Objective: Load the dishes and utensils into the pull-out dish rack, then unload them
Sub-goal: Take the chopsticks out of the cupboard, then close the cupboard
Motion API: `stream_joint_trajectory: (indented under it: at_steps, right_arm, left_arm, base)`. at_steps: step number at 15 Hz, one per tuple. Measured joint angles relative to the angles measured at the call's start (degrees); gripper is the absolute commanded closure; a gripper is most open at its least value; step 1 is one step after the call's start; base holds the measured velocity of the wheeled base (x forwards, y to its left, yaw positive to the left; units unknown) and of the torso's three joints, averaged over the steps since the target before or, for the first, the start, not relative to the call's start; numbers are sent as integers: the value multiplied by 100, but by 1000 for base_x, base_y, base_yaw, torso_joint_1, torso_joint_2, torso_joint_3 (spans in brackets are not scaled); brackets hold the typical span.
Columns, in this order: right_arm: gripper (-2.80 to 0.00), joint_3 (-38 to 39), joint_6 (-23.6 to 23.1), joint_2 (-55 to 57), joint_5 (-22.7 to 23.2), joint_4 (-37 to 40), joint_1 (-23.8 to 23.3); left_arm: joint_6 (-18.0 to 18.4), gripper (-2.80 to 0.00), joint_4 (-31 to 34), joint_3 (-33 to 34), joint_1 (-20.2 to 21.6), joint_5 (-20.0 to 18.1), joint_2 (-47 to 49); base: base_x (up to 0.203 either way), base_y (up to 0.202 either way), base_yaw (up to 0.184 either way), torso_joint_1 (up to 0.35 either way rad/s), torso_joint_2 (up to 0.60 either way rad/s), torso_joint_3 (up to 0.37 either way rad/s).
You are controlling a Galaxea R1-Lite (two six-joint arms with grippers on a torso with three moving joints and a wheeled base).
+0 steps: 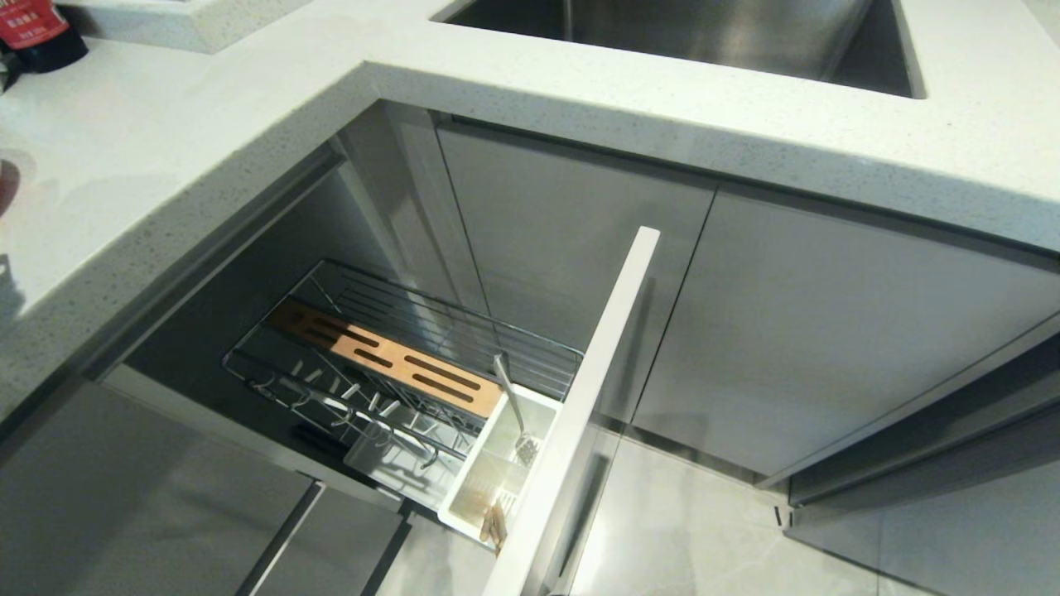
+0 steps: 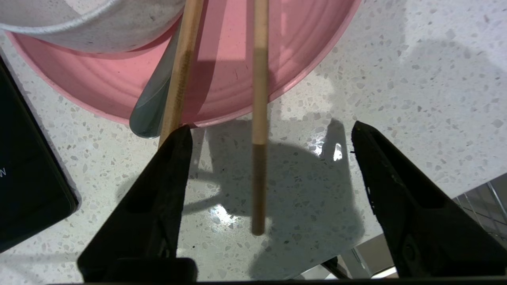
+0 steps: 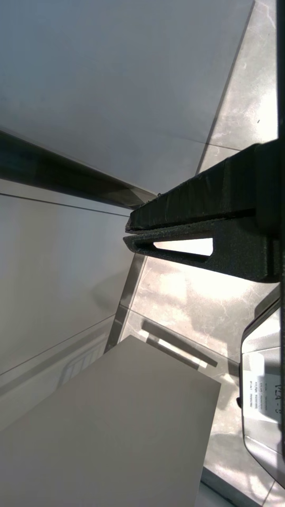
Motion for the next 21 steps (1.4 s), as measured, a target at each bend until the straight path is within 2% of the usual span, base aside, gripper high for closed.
stream_joint_trajectory:
  at_steps: [6,7,13,15,18,21]
  right_arm:
    - [0,0,0,0,0,0,0]
    - [0,0,0,0,0,0,0]
    - [0,0,0,2,0,0,0]
    - [0,0,0,0,0,0,0]
    - [0,0,0,2,0,0,0]
    - [0,0,0,2,0,0,0]
  left_arm:
    - [3,-280,-144,-69,-39,9,-221]
    - [8,0,-248,-76,-48,9,-277]
    - [5,0,-928,-63,-75,10,-589]
    - [-15,0,-1334,-4,-189,-10,-675]
    - [-113,0,-2144,41,-722,-43,-718]
    - [-400,0,-2577,69,-1593,-49,-516]
  base:
    - [0,0,0,0,0,0]
    - [0,0,0,0,0,0]
    - [0,0,0,0,0,0]
    - [0,0,0,0,0,0]
    - [0,0,0,0,0,0]
    - [0,0,0,0,0,0]
